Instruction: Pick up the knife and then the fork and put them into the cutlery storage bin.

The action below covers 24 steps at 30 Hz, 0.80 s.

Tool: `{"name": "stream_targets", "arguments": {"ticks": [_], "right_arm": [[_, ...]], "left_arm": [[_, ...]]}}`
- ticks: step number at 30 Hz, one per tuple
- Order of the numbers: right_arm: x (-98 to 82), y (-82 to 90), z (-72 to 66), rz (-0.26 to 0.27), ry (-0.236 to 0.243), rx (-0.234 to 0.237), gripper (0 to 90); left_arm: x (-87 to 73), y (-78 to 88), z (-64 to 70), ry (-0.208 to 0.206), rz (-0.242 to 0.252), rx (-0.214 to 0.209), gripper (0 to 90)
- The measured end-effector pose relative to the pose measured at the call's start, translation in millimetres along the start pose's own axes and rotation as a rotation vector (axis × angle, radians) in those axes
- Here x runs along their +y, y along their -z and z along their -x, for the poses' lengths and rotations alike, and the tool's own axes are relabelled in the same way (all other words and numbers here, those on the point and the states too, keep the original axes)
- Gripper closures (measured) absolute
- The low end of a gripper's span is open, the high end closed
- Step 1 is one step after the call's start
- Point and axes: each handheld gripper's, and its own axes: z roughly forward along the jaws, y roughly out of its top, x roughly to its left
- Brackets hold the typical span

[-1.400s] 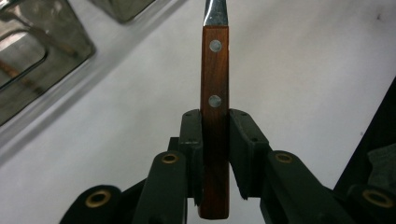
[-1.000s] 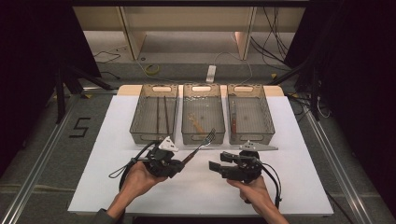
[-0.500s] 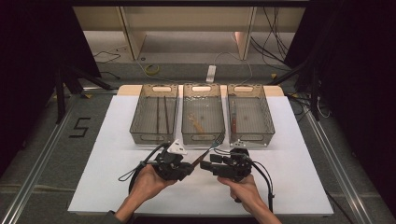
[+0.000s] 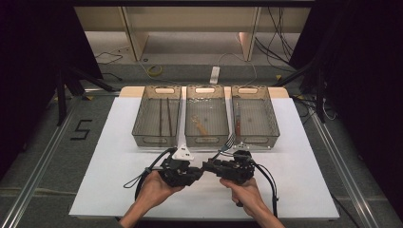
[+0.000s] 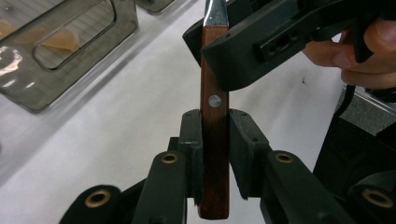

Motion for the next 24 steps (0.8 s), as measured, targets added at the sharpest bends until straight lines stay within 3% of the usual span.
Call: {"name": "stream_targets", "arguments": {"ticks": [3, 12, 15, 18, 22, 24], "right_arm": [[-0.8, 0.4, 0.3, 0.007, 0.008, -0.023, 69.0], [0.3, 2.7, 3.3, 0.023, -0.069, 0.035, 78.1], [0.6, 4.1, 1.4, 0.042, -0.086, 0.050, 79.8], [0.2, 3.3, 0.0, 0.031, -0.072, 0.046, 80.5], [1.0, 4.0, -0.1, 0.030, -0.037, 0.022, 80.7], [2.9, 7.3, 0.7, 0.034, -0.026, 0.011, 80.8]], "left_arm": [[-0.3, -0.2, 0.5, -0.005, 0.004, 0.002, 75.4], [-2.2, -4.7, 5.0, -0.023, 0.016, 0.023, 75.2], [-1.9, -4.3, 4.8, -0.019, 0.022, 0.014, 74.6], [-2.8, -4.9, 2.0, -0.004, 0.019, -0.013, 72.5], [-2.1, -4.1, 1.3, -0.012, 0.015, -0.011, 52.8], [-3.1, -2.8, -0.2, -0.031, 0.015, -0.005, 47.5]]}}
